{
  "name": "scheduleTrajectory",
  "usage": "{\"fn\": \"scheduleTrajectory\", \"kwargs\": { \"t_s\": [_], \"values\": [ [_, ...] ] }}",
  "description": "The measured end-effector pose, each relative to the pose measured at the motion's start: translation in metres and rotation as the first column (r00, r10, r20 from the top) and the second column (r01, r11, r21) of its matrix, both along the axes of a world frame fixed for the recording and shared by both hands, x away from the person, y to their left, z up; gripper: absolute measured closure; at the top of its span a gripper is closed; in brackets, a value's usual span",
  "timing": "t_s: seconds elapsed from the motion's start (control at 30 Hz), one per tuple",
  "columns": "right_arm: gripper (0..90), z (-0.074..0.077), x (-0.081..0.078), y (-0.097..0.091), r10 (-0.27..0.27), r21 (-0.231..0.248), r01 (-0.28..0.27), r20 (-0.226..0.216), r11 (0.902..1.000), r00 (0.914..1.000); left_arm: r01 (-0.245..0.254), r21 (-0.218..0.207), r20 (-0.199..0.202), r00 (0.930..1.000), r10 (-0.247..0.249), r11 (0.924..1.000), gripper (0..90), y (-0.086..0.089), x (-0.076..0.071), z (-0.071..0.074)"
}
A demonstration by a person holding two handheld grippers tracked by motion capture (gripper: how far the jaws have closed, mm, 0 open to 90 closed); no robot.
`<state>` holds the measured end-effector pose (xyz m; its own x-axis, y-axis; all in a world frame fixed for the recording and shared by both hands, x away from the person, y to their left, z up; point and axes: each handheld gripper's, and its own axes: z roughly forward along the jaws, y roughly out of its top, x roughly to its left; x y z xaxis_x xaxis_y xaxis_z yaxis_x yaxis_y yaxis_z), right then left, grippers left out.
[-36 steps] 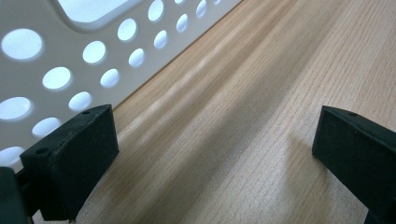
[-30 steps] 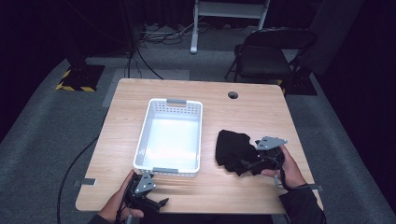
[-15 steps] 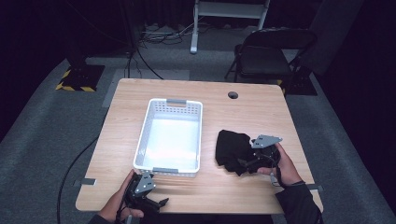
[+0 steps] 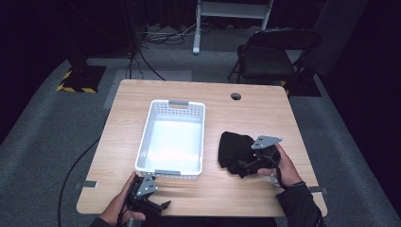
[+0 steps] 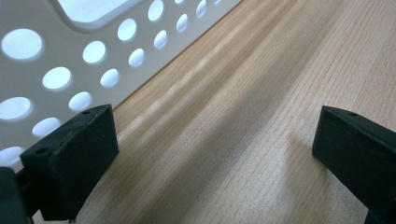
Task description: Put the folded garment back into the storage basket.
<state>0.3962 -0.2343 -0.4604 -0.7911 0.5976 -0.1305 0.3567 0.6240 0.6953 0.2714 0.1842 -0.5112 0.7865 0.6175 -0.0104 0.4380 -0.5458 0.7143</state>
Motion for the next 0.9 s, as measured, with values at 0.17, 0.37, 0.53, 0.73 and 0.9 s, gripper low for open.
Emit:
{"fn": "scheduleTrajectory", "kwargs": {
  "t_s": [0.17,0.37,0.53,0.73,0.9],
  "values": [
    [4.8,-0.001,0.001,0.002,0.0,-0.006,0.0,-0.005,1.0,1.0,0.0,0.0,0.0,1.0,0.0,1.0,0.2,0.0,0.0,0.0],
    [4.9,-0.002,0.003,0.005,0.0,-0.006,0.0,-0.006,1.0,1.0,0.0,0.0,0.0,1.0,0.0,1.0,0.2,0.0,0.0,0.0],
    [4.9,-0.004,0.005,0.007,0.002,-0.009,-0.002,-0.014,1.0,0.9999,0.0,0.0,0.0,1.0,0.0,1.0,0.2,0.0,0.0,0.0],
    [5.0,-0.007,0.008,0.01,0.004,-0.015,-0.004,-0.021,0.9999,0.9998,0.0,0.0,0.0,1.0,0.0,1.0,0.2,0.0,0.0,0.0],
    [5.1,-0.011,0.011,0.01,-0.001,-0.014,0.0,-0.034,0.9999,0.9994,0.0,0.0,0.0,1.0,0.0,1.0,0.2,0.0,0.0,0.0]
  ]
}}
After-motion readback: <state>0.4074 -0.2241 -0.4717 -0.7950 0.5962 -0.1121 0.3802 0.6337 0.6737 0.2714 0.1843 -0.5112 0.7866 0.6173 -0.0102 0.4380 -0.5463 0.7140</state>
